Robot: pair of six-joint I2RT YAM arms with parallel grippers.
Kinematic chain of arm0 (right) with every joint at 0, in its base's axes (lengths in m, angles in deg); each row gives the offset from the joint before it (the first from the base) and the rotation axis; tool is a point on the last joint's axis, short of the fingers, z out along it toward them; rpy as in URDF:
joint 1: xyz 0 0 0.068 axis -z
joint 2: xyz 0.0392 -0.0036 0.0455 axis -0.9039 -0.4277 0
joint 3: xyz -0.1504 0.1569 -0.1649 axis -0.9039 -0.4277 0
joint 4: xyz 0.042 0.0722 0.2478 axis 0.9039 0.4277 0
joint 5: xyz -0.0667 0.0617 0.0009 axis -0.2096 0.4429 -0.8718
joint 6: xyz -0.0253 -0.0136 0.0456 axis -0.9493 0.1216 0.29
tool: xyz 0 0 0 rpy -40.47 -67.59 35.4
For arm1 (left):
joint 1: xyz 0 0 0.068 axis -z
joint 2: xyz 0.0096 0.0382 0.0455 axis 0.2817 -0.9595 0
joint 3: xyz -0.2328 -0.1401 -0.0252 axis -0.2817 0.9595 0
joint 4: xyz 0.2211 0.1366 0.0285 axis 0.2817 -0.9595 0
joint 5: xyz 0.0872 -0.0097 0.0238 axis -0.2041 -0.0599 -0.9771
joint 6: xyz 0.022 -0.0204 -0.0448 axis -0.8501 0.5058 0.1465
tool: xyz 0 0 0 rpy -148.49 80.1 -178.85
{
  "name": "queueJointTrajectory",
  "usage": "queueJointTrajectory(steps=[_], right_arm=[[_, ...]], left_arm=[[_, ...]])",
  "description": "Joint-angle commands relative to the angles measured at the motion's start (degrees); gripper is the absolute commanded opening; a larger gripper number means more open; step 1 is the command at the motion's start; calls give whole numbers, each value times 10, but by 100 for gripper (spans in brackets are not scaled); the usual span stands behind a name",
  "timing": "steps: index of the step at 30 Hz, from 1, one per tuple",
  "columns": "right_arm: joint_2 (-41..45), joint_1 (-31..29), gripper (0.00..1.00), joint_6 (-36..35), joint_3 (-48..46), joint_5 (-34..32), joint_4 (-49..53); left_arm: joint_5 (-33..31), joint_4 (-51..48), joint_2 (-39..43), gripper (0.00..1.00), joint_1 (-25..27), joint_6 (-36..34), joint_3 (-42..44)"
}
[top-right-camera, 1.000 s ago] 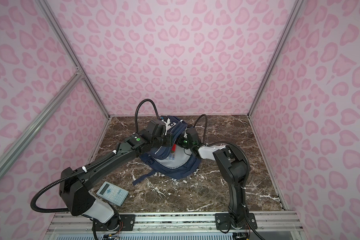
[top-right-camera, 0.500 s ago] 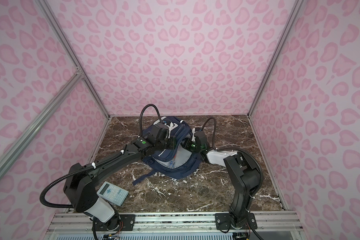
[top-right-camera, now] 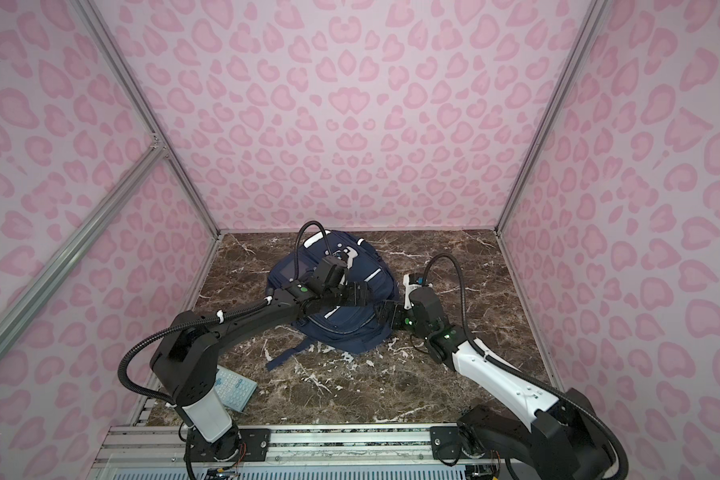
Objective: Pack the student bag
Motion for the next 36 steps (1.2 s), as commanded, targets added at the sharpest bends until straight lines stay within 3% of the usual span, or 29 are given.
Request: queueJointTrajectory(steps=[1,8,10,17,19,23,27,29,30,31,33,35,36], right_arm=[[56,-34,100,-26,-27,-55,55],[120,-180,100,-23,-107,-148,-65],[97,-212,100,-20,-112,-170,-94],[-69,-303,99,-2,-59,-216,-157],[-122,-320,95,-2,-33,-204,-175],[-227,-324,77,6,26,-136,-219],[-311,-323,67,14,79,-106,-251],[-342,-319,63,17,109,-96,-245],[-358,-315,61,17,122,-89,-244],[-368,-310,60,20,132,-86,-242],[-386,-296,57,27,145,-80,-239],[-394,-279,54,29,151,-78,-228],[-393,-268,54,28,151,-79,-219]], left_arm=[[38,62,37,98,-8,39,27],[111,231,185,98,-94,170,218],[96,234,223,100,-115,175,258],[81,320,311,91,-243,258,422],[79,306,303,88,-267,242,423],[121,357,243,81,-304,235,420],[129,365,173,68,-305,212,390],[127,363,143,67,-306,209,381],[132,374,130,63,-306,207,378],[135,378,120,54,-306,206,376],[146,380,108,25,-306,206,371],[151,382,112,7,-303,208,380],[155,382,118,3,-302,209,387]])
